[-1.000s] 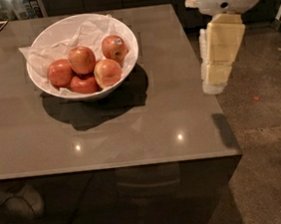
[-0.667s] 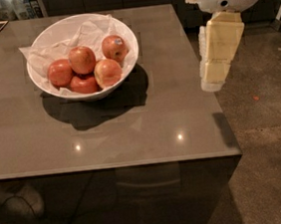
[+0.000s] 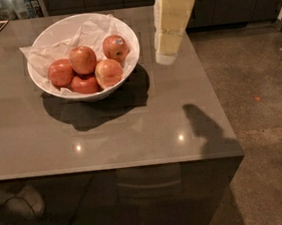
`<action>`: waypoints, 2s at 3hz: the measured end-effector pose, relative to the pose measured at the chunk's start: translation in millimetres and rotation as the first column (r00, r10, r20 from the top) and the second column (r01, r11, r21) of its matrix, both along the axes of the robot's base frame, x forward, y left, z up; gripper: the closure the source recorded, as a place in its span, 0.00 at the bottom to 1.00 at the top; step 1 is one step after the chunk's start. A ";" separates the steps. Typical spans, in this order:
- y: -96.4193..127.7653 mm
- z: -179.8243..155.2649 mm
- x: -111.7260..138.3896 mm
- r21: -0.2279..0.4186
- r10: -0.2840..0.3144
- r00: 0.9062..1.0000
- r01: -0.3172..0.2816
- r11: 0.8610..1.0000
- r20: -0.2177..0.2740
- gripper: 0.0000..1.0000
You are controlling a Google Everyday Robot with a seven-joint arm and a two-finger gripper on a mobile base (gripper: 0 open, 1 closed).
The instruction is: Pick apple from white bowl
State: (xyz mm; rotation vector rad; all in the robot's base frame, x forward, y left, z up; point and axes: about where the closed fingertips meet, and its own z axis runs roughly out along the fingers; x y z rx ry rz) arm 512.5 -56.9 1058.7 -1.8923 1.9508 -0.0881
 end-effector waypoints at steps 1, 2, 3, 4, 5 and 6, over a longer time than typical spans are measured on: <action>37.4 10.4 28.6 0.026 0.058 0.998 -0.058 0.998 0.007 0.00; 47.8 18.0 35.8 0.053 0.065 0.997 -0.067 0.996 0.043 0.00; 63.3 2.4 53.1 0.079 0.074 0.997 -0.076 0.994 0.022 0.00; 85.2 -17.6 75.5 0.095 0.096 0.995 -0.093 0.991 -0.027 0.00; 103.5 -41.1 105.9 0.141 0.106 0.992 -0.095 0.985 -0.069 0.00; 108.7 -41.6 110.3 0.149 0.105 0.993 -0.096 0.984 -0.056 0.00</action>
Offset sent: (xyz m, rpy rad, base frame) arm 0.0255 0.0332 0.0094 0.0225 -0.0047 0.0521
